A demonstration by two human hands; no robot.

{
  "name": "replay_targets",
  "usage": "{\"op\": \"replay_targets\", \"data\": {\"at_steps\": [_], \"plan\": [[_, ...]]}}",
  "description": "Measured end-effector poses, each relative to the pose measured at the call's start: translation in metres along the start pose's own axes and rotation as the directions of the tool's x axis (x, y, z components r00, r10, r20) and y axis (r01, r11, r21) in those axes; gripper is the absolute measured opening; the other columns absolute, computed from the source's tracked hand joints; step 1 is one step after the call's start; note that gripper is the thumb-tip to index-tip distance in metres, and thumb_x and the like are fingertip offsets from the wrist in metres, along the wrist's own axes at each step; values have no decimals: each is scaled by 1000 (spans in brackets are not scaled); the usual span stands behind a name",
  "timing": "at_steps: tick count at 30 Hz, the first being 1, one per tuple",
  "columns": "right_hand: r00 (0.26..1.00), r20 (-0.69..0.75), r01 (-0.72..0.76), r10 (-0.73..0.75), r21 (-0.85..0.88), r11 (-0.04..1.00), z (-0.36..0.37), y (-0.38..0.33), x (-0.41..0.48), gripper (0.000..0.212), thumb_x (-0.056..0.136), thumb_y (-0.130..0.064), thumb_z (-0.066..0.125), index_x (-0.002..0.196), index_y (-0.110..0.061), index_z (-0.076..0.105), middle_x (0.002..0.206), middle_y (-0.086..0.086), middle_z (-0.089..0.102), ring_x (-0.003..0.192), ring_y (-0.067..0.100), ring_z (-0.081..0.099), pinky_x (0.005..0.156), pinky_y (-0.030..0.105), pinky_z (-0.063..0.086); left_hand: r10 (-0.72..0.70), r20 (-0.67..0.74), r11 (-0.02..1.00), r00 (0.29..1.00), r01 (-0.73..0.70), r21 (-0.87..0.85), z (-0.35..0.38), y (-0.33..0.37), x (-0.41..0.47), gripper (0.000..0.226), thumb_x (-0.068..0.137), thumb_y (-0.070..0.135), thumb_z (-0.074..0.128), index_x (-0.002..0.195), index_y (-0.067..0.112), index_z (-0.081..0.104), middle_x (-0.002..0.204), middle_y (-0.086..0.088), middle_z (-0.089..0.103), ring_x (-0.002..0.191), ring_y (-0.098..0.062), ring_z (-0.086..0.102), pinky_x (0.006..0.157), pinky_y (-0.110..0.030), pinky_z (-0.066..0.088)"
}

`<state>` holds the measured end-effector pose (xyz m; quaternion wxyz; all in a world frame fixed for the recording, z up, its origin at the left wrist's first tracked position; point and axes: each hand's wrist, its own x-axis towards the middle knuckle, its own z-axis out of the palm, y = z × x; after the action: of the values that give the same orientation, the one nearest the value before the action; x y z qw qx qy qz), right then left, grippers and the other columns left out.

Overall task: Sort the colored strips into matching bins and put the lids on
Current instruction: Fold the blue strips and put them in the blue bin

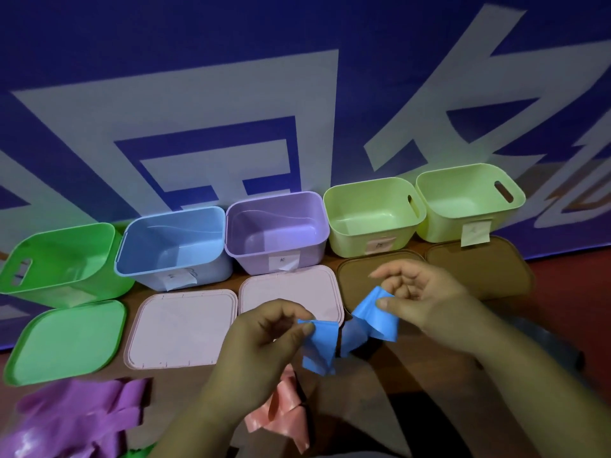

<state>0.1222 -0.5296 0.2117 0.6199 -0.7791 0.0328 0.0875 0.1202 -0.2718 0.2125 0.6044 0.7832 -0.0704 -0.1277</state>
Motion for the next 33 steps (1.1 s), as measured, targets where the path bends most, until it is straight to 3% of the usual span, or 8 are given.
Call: {"op": "replay_targets", "data": {"at_steps": [3,6,14,17,21,23,26,33], "plan": [[993,71,114,-94,-356,928,-4,-27,-4,43,79,4,72,101,-33,71,82,-9,61,70,11,54,69,18,49,11,-3,1000,1000,-11,-7,-4,8,3,6,78,21,74,82,26,73,78,-3,72,73,-29,65,71,-43,53],[958,141,281,-251,-647,709,-9,-52,-8,42,79,-10,74,109,-39,68,86,-18,64,83,6,59,74,20,49,21,-18,999,1000,-22,-37,-6,17,8,10,73,24,73,80,31,74,79,3,73,73,-12,64,73,-34,53],[854,-41,267,-518,-821,505,2,-89,-26,29,77,-14,78,100,-31,73,73,-30,49,83,-7,47,78,-9,26,117,37,988,992,-113,-105,-14,43,9,34,87,-3,69,92,31,72,78,6,65,74,-8,61,75,-23,51],[899,-190,176,-395,-669,722,7,-97,-34,32,79,-9,72,100,-34,73,73,-27,61,79,-12,57,70,-5,36,143,42,985,989,-138,-101,-12,52,9,40,88,-3,67,97,36,71,83,-4,64,76,-9,60,79,-28,53],[958,-241,114,-154,-168,979,7,-95,-30,40,78,12,61,98,-20,71,90,3,74,91,21,72,82,27,58,159,52,982,986,-152,-112,-7,59,9,40,87,-3,68,98,36,71,79,3,64,77,-7,61,81,-28,54],[974,-204,104,-100,7,995,8,-91,-29,38,78,16,63,101,-13,69,98,13,74,99,28,71,93,39,56,161,57,981,985,-154,-115,-5,58,7,39,87,-2,68,99,36,71,80,2,64,77,-10,61,80,-30,54],[984,-143,133,-109,171,976,13,-84,-32,45,65,7,70,105,-13,68,104,19,70,102,27,70,93,34,56,169,49,980,984,-163,-113,-4,55,5,38,87,0,69,98,37,72,83,-5,65,76,-13,60,78,-34,53],[959,-208,206,-190,60,977,28,-80,-34,37,75,16,73,88,-18,72,87,3,75,76,9,70,75,17,55,181,-29,973,983,-184,-139,-3,54,-1,27,79,6,77,92,30,76,82,6,74,79,-9,68,78,-23,53]]}}
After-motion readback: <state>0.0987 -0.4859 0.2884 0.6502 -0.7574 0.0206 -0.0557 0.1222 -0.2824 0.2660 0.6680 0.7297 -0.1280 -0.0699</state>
